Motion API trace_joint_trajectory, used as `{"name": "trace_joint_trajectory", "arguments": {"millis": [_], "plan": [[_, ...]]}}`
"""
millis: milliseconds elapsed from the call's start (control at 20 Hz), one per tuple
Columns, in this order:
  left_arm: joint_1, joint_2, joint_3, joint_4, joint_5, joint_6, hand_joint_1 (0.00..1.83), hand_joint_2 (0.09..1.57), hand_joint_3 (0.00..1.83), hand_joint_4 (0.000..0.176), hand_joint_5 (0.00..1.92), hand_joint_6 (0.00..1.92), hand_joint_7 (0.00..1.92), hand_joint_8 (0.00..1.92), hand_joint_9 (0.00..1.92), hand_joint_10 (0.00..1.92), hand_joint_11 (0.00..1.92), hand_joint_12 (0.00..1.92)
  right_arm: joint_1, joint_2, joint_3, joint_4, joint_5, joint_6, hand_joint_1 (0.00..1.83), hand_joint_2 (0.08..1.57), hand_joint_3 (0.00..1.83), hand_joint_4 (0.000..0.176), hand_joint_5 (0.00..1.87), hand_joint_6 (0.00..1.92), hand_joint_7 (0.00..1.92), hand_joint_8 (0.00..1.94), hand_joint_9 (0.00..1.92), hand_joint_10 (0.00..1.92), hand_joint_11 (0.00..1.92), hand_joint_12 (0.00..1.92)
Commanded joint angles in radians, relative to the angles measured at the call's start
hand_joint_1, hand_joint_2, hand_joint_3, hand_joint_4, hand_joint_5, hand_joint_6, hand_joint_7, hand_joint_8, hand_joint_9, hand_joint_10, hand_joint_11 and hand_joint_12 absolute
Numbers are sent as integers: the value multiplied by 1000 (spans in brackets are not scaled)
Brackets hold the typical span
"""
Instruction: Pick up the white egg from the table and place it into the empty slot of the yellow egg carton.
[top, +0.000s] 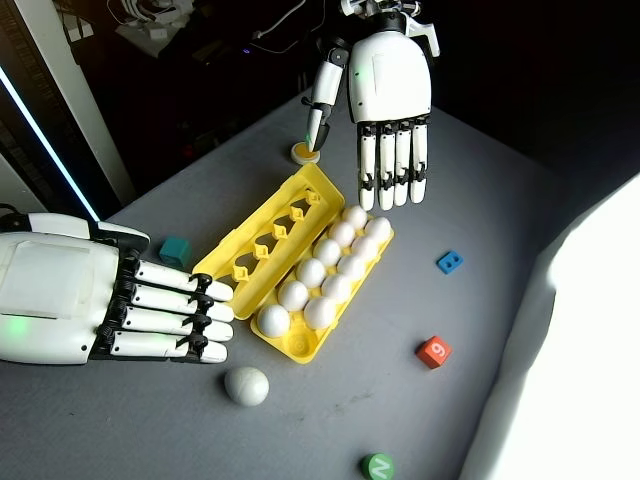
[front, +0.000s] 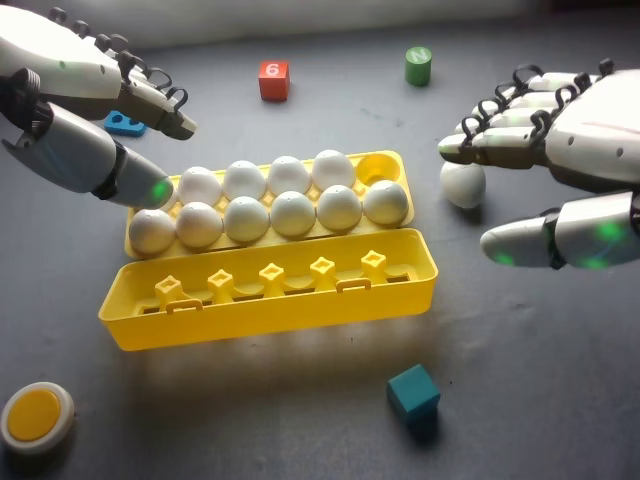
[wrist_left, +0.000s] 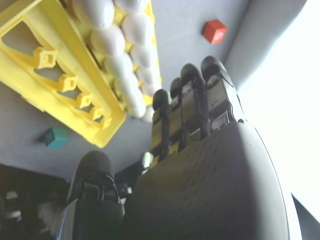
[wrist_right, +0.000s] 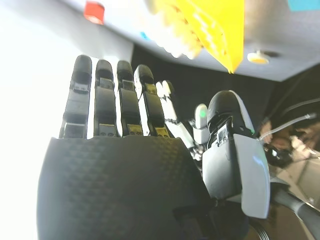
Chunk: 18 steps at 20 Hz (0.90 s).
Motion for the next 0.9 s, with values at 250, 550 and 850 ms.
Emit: {"name": "trace_joint_trajectory", "arguments": {"millis": [250, 550, 850], "plan": [[-13, 0, -5, -13, 72, 0, 0, 1165, 15, 0, 147, 4, 153, 4, 139, 7, 0, 380, 6, -13, 45, 41, 109, 1, 47, 811, 11, 176, 124, 0, 0, 0, 0, 0, 0, 93], [-8, 2, -3, -13, 63, 0, 0, 1178, 4, 0, 159, 9, 147, 7, 128, 7, 0, 391, -4, -75, 149, 108, 115, -14, 301, 798, 0, 176, 106, 0, 0, 0, 0, 0, 0, 0], [-11, 2, 7, -13, 63, 1, 0, 1188, 2, 0, 136, 4, 137, 2, 117, 0, 0, 337, 23, -216, 305, 205, 123, -78, 393, 718, 0, 176, 426, 37, 0, 0, 0, 0, 0, 223]]}}
